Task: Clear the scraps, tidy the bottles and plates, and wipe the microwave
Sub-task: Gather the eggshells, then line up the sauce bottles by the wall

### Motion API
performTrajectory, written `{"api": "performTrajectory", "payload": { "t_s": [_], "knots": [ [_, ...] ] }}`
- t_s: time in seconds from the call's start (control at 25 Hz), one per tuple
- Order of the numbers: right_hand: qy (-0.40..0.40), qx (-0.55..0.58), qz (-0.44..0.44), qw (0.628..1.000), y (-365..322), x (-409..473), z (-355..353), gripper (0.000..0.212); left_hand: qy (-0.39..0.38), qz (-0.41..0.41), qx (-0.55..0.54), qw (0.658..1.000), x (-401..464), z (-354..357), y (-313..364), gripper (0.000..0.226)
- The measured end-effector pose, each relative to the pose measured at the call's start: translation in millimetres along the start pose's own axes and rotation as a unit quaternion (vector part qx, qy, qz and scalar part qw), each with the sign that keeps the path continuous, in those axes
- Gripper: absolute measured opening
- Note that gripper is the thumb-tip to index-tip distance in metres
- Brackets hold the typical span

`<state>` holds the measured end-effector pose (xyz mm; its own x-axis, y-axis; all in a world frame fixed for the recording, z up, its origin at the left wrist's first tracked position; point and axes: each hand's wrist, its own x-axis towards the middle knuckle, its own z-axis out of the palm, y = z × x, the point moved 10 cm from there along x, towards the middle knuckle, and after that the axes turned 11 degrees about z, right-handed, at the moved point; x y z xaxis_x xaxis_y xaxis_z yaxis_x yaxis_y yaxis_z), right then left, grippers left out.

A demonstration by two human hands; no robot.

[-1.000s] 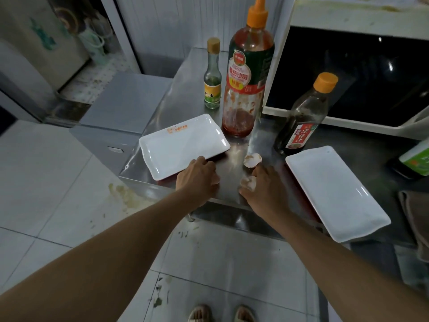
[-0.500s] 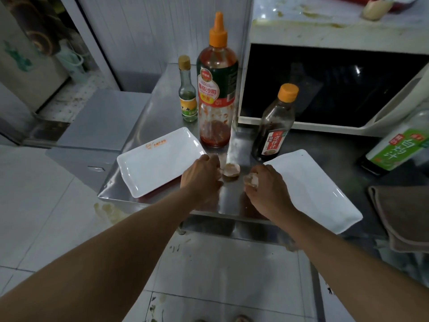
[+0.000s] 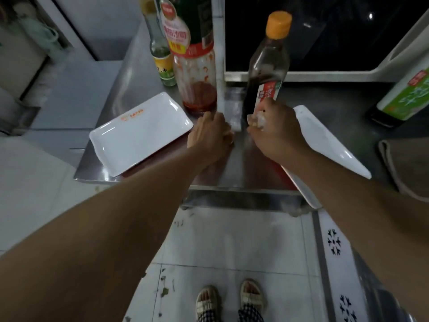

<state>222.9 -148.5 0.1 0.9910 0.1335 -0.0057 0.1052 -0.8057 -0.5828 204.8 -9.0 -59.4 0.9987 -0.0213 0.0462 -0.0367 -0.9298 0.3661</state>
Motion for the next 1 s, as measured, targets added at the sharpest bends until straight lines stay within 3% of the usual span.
{"api": "performTrajectory", "payload": {
  "t_s": [0.24,0.72,1.0],
  "knots": [
    [-0.027,-0.018,0.015,0.999,13,3,-4,0.038,-0.017,0.008,-0.016,1.000,-8,2,6,0.024],
    [-0.037,-0.027,0.024,0.999,23,-7,-6,0.038,-0.042,0.016,0.063,0.997,-11,9,12,0.031],
    [-0.038,-0.026,0.025,0.999,23,-9,-7,0.038,-0.031,0.020,0.018,0.999,-12,6,9,0.021]
  ]
}}
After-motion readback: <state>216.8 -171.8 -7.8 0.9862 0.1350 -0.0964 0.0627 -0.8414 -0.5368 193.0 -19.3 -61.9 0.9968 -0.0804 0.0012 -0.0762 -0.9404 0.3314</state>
